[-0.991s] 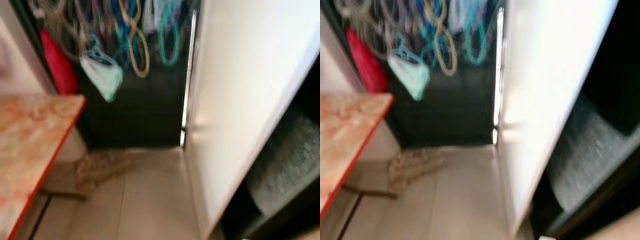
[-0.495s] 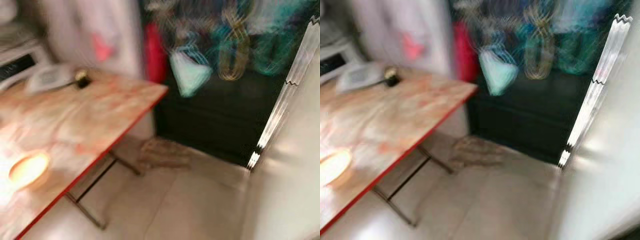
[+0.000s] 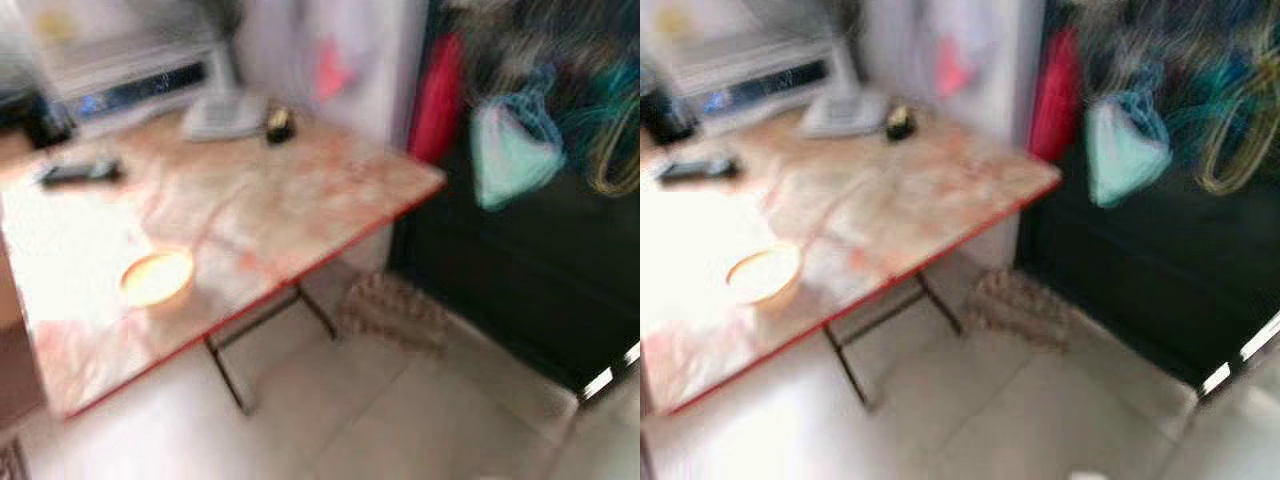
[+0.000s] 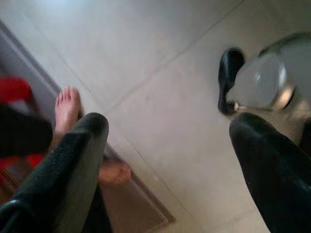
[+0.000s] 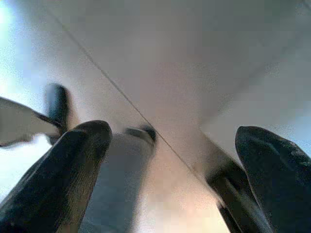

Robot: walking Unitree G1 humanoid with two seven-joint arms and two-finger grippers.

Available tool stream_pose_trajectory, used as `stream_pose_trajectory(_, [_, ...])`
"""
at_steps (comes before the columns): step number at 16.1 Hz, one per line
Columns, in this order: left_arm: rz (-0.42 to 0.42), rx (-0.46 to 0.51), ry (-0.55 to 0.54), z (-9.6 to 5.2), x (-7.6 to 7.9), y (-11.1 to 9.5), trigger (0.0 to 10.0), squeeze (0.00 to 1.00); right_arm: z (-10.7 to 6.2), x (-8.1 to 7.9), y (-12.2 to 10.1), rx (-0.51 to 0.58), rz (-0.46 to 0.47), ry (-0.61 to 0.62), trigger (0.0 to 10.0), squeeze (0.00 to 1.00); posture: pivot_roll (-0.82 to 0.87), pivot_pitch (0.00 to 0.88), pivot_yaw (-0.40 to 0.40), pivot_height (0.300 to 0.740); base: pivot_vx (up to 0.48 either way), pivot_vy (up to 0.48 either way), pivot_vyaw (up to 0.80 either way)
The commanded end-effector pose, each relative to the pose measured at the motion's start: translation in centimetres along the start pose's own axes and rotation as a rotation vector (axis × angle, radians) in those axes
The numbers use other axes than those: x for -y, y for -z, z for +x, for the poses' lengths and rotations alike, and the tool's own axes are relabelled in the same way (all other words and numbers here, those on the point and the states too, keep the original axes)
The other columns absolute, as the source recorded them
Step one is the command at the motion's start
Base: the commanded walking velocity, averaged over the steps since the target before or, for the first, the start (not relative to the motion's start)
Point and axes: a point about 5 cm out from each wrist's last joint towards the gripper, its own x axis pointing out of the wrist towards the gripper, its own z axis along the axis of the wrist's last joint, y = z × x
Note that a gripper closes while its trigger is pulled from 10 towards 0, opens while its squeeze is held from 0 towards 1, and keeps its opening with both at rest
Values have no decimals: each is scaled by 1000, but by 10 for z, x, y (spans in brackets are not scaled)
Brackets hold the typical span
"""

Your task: Restocking fridge

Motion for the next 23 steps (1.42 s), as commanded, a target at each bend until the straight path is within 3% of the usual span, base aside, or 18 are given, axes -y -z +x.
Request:
stream_pose_trajectory(1, [13, 9, -1, 1, 0, -4, 10000, 0, -2, 5, 7, -19, -12, 9, 10000, 0, -34, 0, 49, 740, 0, 0, 800])
stream_pose_trajectory(7, [6, 11, -9, 0, 2, -2, 10000, 0, -3, 7, 8, -26, -48, 0, 10000, 0, -29, 0, 29, 740, 0, 0, 800])
stream_pose_trajectory(11, [-4, 15, -21, 0, 3, -1, 10000, 0, -3, 9, 11, -17, 52, 28, 10000, 0, -19, 0, 27, 740, 0, 0, 200])
stream_pose_trajectory(15, [-61, 81, -58, 0, 1, -7, 10000, 0, -3, 10, 9, -13, 53, 27, 10000, 0, 6, 0, 15, 740, 0, 0, 0])
stream_pose_trajectory(16, [-80, 137, -77, -1, 0, -12, 10000, 0, -3, 11, 9, -16, 49, 25, 10000, 0, 19, 0, 9, 740, 0, 0, 0])
stream_pose_trajectory(18, [-55, 172, -120, -2, -2, -14, 10000, 0, -4, 12, 9, -22, 28, 22, 10000, 0, 27, 0, 1, 740, 0, 0, 0])
stream_pose_trajectory(19, [-51, 506, -173, -4, 10, -99, 10000, 0, -4, 14, 8, -17, -12, 41, 10000, 0, 26, 0, -8, 740, 0, 0, 0])
stream_pose_trajectory(20, [-6, 661, -216, -13, 10, -128, 10000, 0, -4, 16, 9, -12, 19, 55, 10000, 0, 28, 0, -20, 740, 0, 0, 0])
stream_pose_trajectory(23, [-37, 845, -235, -29, 6, -145, 10000, 0, -5, 18, 9, -16, 1, 53, 10000, 0, 39, 0, -40, 740, 0, 0, 0])
